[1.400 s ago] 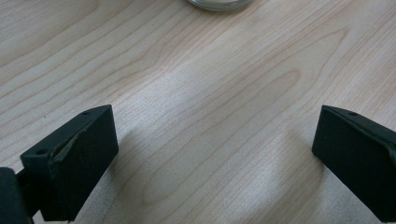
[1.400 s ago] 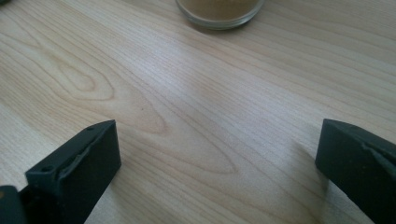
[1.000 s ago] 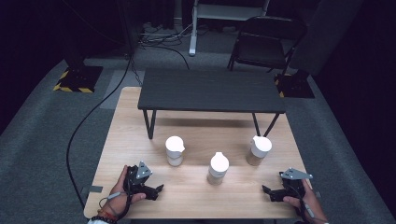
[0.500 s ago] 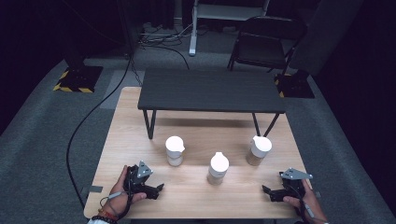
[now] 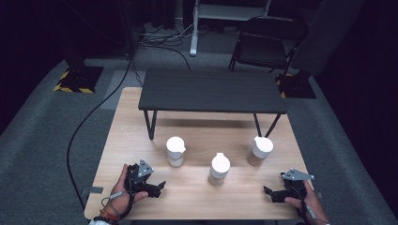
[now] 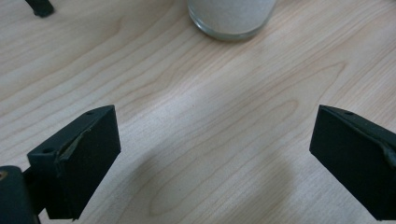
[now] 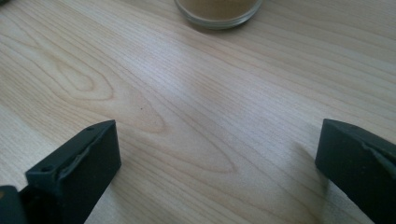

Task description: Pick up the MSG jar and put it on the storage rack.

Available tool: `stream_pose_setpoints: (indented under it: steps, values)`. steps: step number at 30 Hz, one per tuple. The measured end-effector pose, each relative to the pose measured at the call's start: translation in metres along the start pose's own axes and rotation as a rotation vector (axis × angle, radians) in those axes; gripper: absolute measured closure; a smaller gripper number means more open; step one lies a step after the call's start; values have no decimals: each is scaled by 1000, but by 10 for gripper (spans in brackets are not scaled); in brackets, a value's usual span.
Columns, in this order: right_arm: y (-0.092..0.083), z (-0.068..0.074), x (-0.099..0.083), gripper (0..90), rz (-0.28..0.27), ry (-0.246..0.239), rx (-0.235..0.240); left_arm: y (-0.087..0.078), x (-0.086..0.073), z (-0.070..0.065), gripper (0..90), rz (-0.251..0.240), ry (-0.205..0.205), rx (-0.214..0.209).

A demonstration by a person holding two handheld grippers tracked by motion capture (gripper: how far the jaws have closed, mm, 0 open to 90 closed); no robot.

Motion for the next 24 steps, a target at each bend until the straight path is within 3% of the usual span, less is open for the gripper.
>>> stream_pose_setpoints:
  steps: [11,24]
  values:
    - [0,0,0,0,0,0,0,-11,7,-1,16,-64,-17,27]
    - [0,0,0,0,0,0,0,-18,20,-6,15,-93,23,40]
Point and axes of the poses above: each handheld gripper's, and its own axes: y roughly forward along the jaws, x roughly out of its top, z roughly to its left, the point moved 10 cm from there along y, roughly forward along the jaws, and after that the axes turned 3 degrees about x, right-handed, at the moved point
